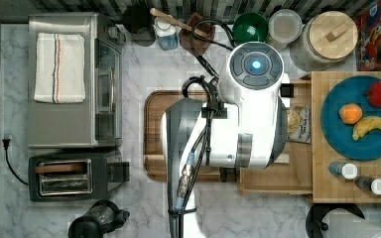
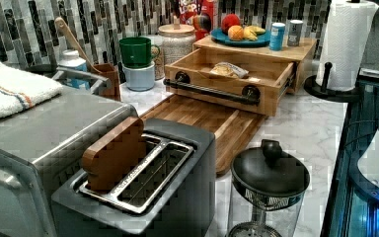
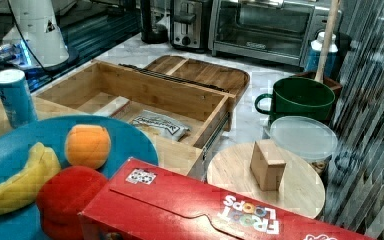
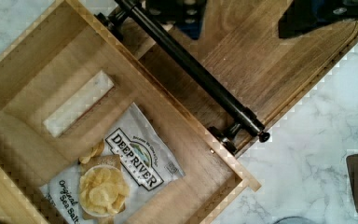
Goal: Close the drawer.
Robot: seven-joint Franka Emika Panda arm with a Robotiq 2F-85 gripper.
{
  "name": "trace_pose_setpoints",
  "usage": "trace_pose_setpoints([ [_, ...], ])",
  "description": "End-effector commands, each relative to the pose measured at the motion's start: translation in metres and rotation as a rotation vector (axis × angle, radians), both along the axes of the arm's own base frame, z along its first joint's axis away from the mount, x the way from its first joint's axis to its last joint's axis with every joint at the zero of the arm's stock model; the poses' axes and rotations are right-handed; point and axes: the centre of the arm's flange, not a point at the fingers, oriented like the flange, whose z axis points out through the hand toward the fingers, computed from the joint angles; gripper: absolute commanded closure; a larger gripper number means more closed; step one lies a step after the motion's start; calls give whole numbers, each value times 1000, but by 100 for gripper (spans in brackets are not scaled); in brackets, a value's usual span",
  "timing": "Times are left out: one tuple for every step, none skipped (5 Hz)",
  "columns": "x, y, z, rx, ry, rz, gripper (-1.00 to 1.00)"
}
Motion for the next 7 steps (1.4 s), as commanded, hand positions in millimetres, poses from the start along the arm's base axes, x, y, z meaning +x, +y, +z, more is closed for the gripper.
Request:
trace_pose_setpoints([
  [1, -1, -3, 1, 4, 11, 100],
  [-10, 18, -5, -22, -3, 114, -100],
  [-17, 58, -12, -13, 20, 178, -100],
  [-32, 95, -31, 25, 8, 302, -100],
  [-42, 127, -45, 40, 14, 395, -100],
  [-52, 147, -67, 50, 20, 518, -100],
  [-59, 142, -90, 49, 21, 614, 73],
])
